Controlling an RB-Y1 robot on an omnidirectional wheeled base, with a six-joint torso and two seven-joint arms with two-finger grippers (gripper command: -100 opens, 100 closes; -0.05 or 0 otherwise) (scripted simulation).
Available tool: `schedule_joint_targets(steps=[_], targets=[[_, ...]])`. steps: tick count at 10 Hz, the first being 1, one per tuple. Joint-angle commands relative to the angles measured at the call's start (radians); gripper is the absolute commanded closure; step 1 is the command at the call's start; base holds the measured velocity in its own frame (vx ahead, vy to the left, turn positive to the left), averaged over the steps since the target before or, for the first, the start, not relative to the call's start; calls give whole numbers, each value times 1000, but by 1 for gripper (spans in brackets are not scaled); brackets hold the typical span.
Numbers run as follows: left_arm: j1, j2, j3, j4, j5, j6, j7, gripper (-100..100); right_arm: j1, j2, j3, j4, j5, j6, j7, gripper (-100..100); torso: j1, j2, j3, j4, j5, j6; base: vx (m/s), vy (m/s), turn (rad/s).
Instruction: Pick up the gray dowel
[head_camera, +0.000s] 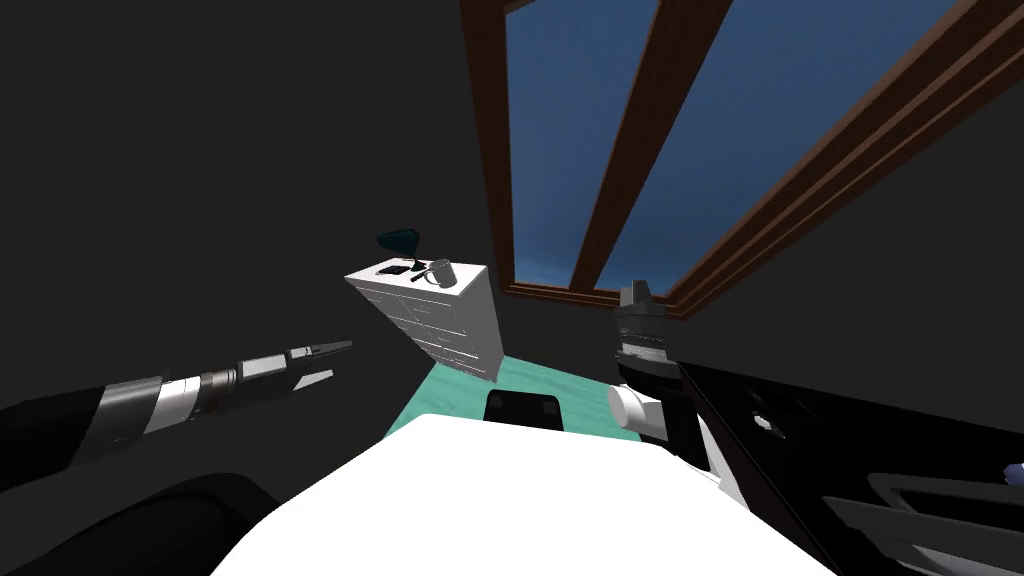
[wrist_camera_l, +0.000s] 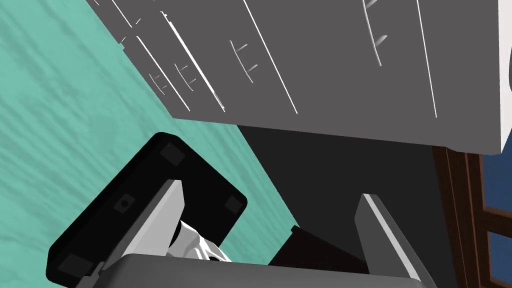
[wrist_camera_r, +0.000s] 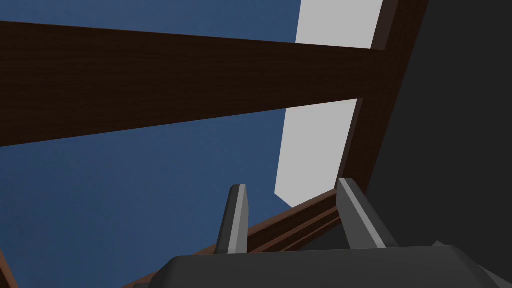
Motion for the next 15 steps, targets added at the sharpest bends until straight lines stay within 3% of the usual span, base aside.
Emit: schedule_joint_targets(steps=[1,2,3,4,5,6,7,9,10,13,14,15], targets=[[15,12,30,1,-30,-19,-35,-100,0,0,0,0,0,0,0,0,0,0,0,0,0,0,49,-1,-121],[40,53,71,17,-69,-53,-72,-100,0,0,0,0,0,0,0,0,0,0,0,0,0,-1,60,3,-202],[40,53,79,17,-73,-53,-80,-100,0,0,0,0,0,0,0,0,1,0,0,0,0,0,46,1,-135],[65,92,111,32,-114,-88,-119,-100,0,0,0,0,0,0,0,0,0,0,0,0,0,-1,59,-5,-219],[65,92,124,32,-114,-88,-123,-100,0,0,0,0,0,0,0,0,0,0,0,0,0,0,51,4,-122],[89,131,160,46,-152,-122,-163,-100,0,0,0,0,0,0,0,0,0,0,0,0,0,-1,60,8,-220],[89,131,167,46,-152,-122,-163,-100,0,0,0,0,0,0,0,0,1,0,0,0,0,0,48,13,-131],[134,197,230,73,-217,-182,-225,-100,0,0,0,0,0,0,0,0,1,0,0,0,0,-1,71,26,-281],[134,205,243,73,-217,-190,-235,-100,0,0,0,0,0,0,0,0,2,-2,-1,-1,1,0,70,25,-127],[187,302,328,107,-290,-282,-318,-100,0,0,0,0,0,0,0,0,2,-4,-2,-1,1,0,111,34,-262],[187,303,328,107,-290,-289,-318,-100,0,0,0,0,0,0,0,0,3,-6,-4,-2,1,0,88,42,-94],[201,331,347,116,-307,-320,-338,-100,0,0,0,0,0,0,0,0,2,-4,-2,-1,1,-2,78,22,-162]])
